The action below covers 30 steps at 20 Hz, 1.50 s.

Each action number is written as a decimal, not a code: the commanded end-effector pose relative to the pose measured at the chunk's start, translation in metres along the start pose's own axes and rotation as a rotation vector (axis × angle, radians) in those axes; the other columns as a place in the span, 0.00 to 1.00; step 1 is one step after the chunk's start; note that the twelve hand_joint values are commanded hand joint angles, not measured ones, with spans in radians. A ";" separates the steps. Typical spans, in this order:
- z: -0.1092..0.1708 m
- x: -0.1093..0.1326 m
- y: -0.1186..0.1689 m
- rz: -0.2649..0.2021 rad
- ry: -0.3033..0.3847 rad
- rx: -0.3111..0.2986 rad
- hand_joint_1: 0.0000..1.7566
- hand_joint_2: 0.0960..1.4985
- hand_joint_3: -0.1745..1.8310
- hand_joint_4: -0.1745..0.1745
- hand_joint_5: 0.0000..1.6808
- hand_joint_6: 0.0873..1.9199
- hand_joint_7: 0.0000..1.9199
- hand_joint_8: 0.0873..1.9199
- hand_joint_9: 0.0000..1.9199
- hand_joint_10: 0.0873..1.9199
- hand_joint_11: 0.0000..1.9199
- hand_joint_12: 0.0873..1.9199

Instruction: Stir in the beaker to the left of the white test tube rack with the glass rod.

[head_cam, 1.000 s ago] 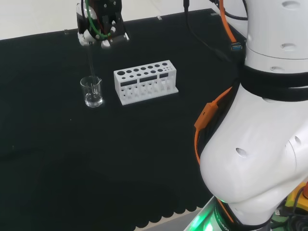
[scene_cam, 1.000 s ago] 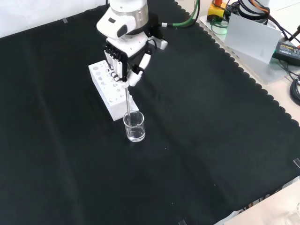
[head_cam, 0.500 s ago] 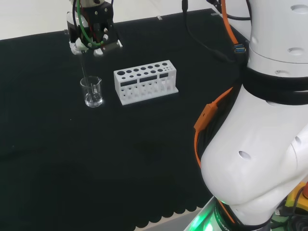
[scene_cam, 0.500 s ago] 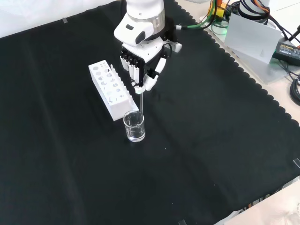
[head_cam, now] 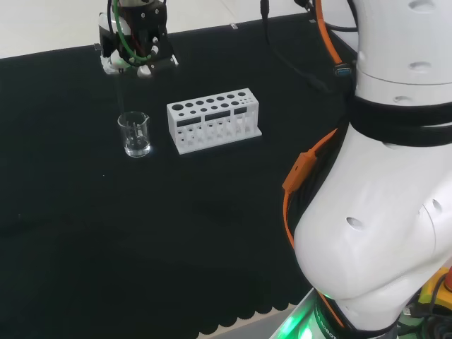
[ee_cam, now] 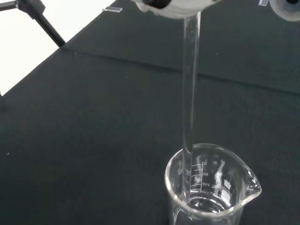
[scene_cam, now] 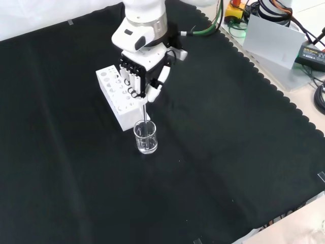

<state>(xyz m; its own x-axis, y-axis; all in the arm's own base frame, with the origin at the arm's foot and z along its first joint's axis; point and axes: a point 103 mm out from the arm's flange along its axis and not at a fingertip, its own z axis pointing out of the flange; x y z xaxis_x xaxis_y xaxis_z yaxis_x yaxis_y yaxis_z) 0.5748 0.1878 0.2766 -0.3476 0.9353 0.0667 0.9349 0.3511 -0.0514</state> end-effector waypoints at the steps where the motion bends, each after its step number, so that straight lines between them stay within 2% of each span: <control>1: 0.002 -0.023 0.011 -0.001 0.016 -0.012 0.76 0.66 0.00 0.00 0.86 0.00 0.79 0.12 0.95 0.04 0.83 0.29; 7: -0.013 -0.041 -0.005 0.030 -0.017 -0.004 0.76 0.66 0.00 0.00 0.86 0.00 0.78 0.13 0.95 0.04 0.83 0.29; 10: -0.012 -0.035 -0.016 0.036 -0.031 0.004 0.76 0.66 0.00 0.00 0.86 0.00 0.78 0.13 0.95 0.04 0.83 0.29; 15: -0.007 -0.014 -0.024 0.016 -0.026 0.015 0.76 0.67 0.00 0.00 0.86 0.00 0.78 0.13 0.95 0.04 0.83 0.29; 23: -0.001 -0.004 -0.009 -0.007 -0.006 0.016 0.76 0.67 0.00 0.00 0.86 0.00 0.78 0.13 0.95 0.04 0.83 0.29; 30: 0.002 -0.015 0.012 -0.022 -0.001 0.022 0.76 0.67 0.00 0.00 0.86 0.00 0.78 0.13 0.95 0.04 0.82 0.29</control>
<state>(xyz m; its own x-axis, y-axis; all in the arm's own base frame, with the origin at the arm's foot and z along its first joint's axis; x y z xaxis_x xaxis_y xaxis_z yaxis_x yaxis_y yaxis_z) 0.5757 0.1793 0.2772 -0.3562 0.9325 0.0600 0.9306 0.3598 -0.0665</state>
